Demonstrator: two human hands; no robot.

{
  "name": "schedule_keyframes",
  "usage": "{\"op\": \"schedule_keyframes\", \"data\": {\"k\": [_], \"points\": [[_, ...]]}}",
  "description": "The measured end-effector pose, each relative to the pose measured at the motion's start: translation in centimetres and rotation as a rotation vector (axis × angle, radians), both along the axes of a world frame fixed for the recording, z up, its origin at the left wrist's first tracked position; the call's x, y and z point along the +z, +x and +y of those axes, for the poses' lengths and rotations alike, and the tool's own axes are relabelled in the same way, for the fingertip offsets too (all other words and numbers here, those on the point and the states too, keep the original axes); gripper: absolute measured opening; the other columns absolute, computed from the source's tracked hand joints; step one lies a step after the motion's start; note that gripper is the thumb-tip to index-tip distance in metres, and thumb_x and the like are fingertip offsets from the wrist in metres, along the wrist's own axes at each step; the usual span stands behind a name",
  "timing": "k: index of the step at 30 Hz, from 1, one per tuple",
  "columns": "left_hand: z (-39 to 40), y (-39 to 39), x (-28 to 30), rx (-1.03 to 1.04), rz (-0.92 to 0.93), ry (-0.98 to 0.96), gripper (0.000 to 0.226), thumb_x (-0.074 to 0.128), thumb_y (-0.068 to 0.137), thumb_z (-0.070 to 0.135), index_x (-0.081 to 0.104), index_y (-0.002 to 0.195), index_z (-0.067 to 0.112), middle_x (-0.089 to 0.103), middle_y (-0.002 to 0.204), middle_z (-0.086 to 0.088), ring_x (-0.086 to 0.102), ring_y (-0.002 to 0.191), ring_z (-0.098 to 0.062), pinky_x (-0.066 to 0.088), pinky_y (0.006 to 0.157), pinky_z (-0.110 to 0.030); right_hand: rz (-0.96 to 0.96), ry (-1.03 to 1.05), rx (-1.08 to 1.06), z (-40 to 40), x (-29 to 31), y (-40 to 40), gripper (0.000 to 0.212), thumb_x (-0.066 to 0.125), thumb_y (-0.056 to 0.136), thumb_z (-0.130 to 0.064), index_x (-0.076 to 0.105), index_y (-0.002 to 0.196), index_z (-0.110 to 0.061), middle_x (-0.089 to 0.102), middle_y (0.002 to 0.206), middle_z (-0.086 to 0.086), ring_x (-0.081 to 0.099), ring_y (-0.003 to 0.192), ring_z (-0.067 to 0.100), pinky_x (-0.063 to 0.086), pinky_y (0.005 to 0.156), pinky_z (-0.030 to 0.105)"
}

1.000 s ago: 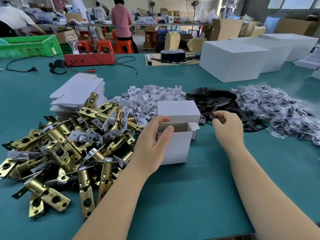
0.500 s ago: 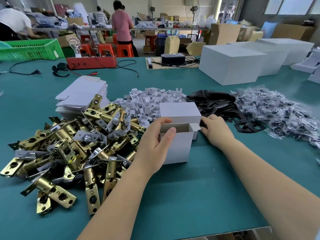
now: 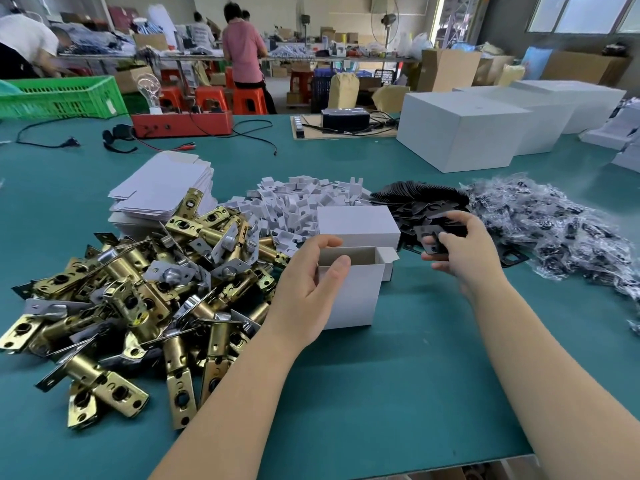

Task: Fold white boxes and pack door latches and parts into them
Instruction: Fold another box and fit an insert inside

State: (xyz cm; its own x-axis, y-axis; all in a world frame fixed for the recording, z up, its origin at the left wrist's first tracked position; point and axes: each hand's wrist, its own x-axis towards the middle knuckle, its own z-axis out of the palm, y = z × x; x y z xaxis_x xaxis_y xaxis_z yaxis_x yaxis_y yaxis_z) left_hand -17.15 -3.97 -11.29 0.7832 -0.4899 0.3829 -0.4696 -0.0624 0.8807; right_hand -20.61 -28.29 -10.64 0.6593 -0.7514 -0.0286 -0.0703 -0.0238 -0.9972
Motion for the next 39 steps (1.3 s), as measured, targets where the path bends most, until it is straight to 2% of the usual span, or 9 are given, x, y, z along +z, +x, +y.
{"op": "schedule_keyframes", "data": {"k": [6,9,14,20,24,28,33,35,39], "points": [[0.2,-0.2,0.1,-0.001,-0.001,-0.008,0.030,0.043,0.082,0.058,0.048,0.108,0.045,0.056,0.094,0.017,0.052,0.076,0.007,0.038,0.066,-0.007,-0.173,0.254,0.227,1.9,-0.9,-1.3,0.053,0.028,0.083,0.023,0.059,0.113,-0.009,0.069,0.098,0.008,0.073,0.082,0.019,0.057,0.067,0.022],[0.2,-0.3,0.2,-0.004,0.004,-0.007,0.030,0.043,0.081,0.059,0.048,0.108,0.045,0.057,0.097,0.018,0.053,0.077,0.006,0.038,0.066,-0.007,-0.302,0.291,0.270,1.9,-1.1,-1.7,0.036,0.047,0.089,0.016,0.063,0.105,-0.011,0.075,0.090,0.003,0.072,0.088,0.018,0.057,0.070,0.022],[0.1,-0.3,0.3,-0.025,0.039,-0.029,0.025,0.048,0.084,0.050,0.050,0.108,0.043,0.059,0.091,0.025,0.052,0.077,0.005,0.040,0.068,-0.008,-0.287,-0.071,0.081,1.3,-0.7,-2.0,0.011,0.059,0.094,-0.022,0.068,0.090,-0.027,0.066,0.071,-0.015,0.055,0.060,0.000,0.046,0.064,0.020],[-0.1,-0.1,0.3,-0.026,0.241,-0.170,0.034,0.031,0.093,0.043,0.062,0.106,0.032,0.064,0.105,0.015,0.057,0.105,-0.006,0.043,0.091,-0.024,-0.360,-0.354,0.398,4.2,4.4,-2.1,0.022,0.057,0.091,-0.017,0.060,0.103,-0.035,0.071,0.085,-0.021,0.065,0.079,-0.001,0.050,0.071,0.015],[-0.1,0.2,0.5,-0.064,0.299,-0.219,0.039,0.027,0.099,0.043,0.063,0.108,0.030,0.070,0.093,0.016,0.063,0.082,0.002,0.048,0.066,-0.012,-0.273,-0.595,0.573,6.5,6.6,-2.1,0.029,0.071,0.080,-0.019,0.060,0.100,-0.037,0.073,0.085,-0.002,0.069,0.076,0.019,0.054,0.071,0.029],[-0.1,0.3,0.6,-0.097,0.314,-0.255,0.042,0.024,0.100,0.044,0.062,0.109,0.029,0.073,0.088,0.012,0.066,0.078,0.000,0.049,0.063,-0.013,-0.168,-0.768,0.673,7.4,6.6,-1.8,0.033,0.075,0.080,-0.013,0.067,0.088,-0.043,0.066,0.073,-0.020,0.056,0.062,-0.001,0.048,0.061,0.014],[-0.3,0.3,0.7,-0.078,0.278,-0.225,0.033,0.028,0.101,0.037,0.060,0.108,0.029,0.071,0.087,0.019,0.064,0.076,0.005,0.048,0.063,-0.011,-0.073,-0.877,0.715,7.3,6.7,-2.0,0.025,0.064,0.091,-0.013,0.073,0.096,-0.036,0.058,0.072,-0.031,0.058,0.068,0.008,0.052,0.066,0.025],[-0.2,0.3,0.7,-0.076,0.261,-0.215,0.032,0.027,0.107,0.023,0.059,0.106,0.029,0.070,0.086,0.024,0.063,0.075,0.009,0.046,0.061,-0.008,-0.048,-0.968,0.711,7.4,6.9,-2.1,0.019,0.061,0.092,-0.013,0.075,0.099,-0.025,0.056,0.071,-0.032,0.054,0.069,0.005,0.046,0.064,0.016],[-0.2,0.2,0.6,-0.071,0.254,-0.203,0.035,0.027,0.107,0.017,0.059,0.106,0.029,0.069,0.086,0.025,0.062,0.076,0.009,0.046,0.061,-0.008,-0.033,-1.150,0.690,7.7,7.4,-2.2,0.016,0.060,0.093,-0.013,0.074,0.098,-0.017,0.052,0.065,-0.006,0.041,0.071,0.010,0.034,0.064,0.012]]}}
